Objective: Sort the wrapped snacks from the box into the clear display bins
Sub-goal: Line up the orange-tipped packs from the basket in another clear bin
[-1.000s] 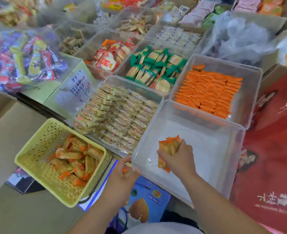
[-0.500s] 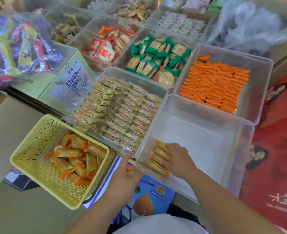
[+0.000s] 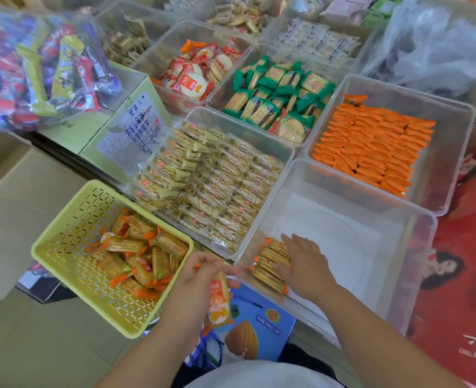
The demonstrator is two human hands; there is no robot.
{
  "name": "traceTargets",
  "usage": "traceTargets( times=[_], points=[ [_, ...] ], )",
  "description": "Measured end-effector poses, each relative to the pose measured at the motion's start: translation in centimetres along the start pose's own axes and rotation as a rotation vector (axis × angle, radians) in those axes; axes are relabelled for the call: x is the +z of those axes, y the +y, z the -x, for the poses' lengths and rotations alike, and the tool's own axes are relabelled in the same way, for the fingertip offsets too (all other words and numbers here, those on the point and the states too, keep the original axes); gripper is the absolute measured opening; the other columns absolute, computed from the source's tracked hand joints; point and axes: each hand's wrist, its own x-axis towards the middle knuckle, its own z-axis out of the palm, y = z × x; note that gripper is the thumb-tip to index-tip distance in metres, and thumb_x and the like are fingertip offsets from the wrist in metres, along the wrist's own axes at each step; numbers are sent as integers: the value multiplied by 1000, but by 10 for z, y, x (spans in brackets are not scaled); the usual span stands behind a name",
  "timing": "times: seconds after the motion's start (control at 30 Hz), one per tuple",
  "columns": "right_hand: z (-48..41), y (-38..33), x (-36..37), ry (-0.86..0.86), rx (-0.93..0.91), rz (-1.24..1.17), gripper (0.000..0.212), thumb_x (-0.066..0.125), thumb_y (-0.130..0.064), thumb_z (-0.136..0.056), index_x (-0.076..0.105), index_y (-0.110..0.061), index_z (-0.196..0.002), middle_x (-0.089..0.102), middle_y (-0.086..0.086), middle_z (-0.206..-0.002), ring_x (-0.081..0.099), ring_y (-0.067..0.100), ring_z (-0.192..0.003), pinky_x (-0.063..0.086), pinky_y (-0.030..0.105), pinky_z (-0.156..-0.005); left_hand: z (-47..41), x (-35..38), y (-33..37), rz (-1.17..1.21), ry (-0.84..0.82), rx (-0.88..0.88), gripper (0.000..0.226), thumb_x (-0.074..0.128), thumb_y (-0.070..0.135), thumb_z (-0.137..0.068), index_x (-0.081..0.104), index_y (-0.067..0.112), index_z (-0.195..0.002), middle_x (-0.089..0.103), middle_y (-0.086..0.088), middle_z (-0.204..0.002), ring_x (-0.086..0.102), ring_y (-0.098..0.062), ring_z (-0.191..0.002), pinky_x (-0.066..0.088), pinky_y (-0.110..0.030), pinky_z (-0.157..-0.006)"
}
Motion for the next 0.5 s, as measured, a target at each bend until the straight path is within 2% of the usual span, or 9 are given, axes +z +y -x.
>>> traceTargets(
  times=[0.07,0.13,0.2,0.27,0.37,0.43,0.5],
  points=[
    [17,-16,-13,144,-66,-159,60,55,-51,-98,40,-28,-151,41,0,-153,34,23,-140,32,38,-111,-4,7,6,51,-13,-7,9,51,22,-104,54,22,-95,78,-10,-101,73,-21,-73,57,-38,-52],
    [38,-37,-29,159,-110,-457,41,58,-49,-97,60,-29,-132,60,-9,-129,53,13,-122,42,26,-96,-9,15,9,51,21,7,17,55,28,-101,57,27,-85,76,-7,-94,66,-20,-64,54,-38,-54],
    [59,-58,-44,-54,-121,-869,35,59,-51,-93,68,-28,-118,71,-11,-111,66,8,-105,49,24,-84,-14,25,11,-12,55,51,14,59,37,-94,57,25,-87,65,-5,-77,60,-20,-62,52,-39,-58],
    [73,-69,-51,-230,-131,-1130,34,63,-38,-92,67,-19,-120,74,1,-105,72,18,-94,57,31,-76,-18,34,11,-55,20,107,16,59,36,-99,57,24,-88,61,-2,-69,60,-17,-60,51,-37,-56],
    [79,-71,-50,-232,-115,-1200,19,64,-9,-98,66,-10,-117,71,11,-93,70,22,-84,59,34,-70,-25,44,6,-260,-44,207,19,61,31,-102,60,33,-83,64,1,-72,61,-15,-64,52,-39,-61],
    [75,-63,-48,-238,-53,-1280,14,61,-1,-97,67,-3,-109,71,15,-95,71,24,-85,59,34,-71,-27,47,1,-341,-45,269,14,64,32,-99,62,41,-88,67,7,-82,63,-8,-71,54,-27,-63],
    [64,-49,-49,-133,25,-1219,13,62,-4,-95,71,-10,-103,72,19,-98,70,23,-83,58,34,-70,-28,43,-5,-503,-13,334,11,63,36,-99,61,45,-105,64,12,-104,60,-1,-89,49,-16,-70]
  ],
)
